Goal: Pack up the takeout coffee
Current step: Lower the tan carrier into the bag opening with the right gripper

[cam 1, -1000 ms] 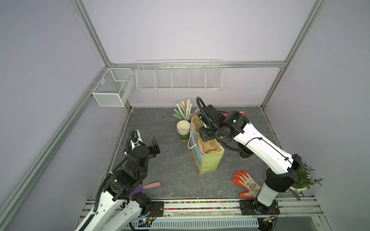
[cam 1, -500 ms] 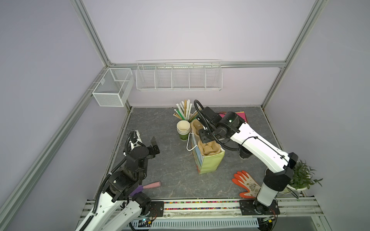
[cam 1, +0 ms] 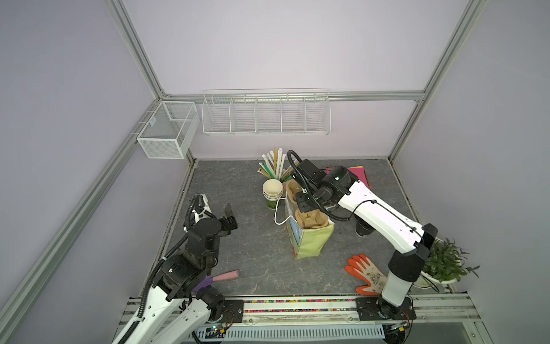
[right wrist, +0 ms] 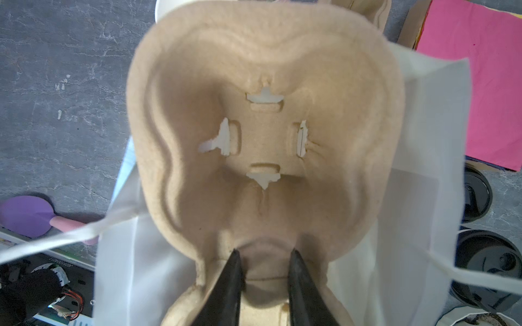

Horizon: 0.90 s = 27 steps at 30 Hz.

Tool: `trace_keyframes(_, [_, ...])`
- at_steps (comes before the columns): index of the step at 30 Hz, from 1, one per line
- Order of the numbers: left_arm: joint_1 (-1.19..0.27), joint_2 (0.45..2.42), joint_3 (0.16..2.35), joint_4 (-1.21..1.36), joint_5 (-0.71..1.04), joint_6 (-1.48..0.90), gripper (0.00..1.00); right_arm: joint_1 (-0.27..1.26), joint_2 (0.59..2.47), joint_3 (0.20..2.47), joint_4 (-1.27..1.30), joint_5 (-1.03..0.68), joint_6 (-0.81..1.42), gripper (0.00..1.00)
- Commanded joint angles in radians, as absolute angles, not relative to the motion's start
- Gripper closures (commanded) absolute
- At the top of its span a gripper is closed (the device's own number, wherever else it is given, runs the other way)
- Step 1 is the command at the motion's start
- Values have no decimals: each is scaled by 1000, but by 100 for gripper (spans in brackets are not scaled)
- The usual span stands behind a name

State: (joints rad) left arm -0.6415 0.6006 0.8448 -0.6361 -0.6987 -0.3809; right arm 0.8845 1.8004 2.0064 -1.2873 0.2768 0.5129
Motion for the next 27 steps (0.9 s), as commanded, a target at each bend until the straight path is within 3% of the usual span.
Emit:
trace_keyframes(1, [-639,598,834,-635,-695,-368,1,876,1808,2025,-1331,264,530,72])
trace_keyframes(6, [-639,601,835,-638,-692,-368,1,876,1828,2117,-1406,260,531,72])
trace_keyframes(27, [-640,603,835,-643,-695,-370,1,834,1823,2104,-1443,200,633,71])
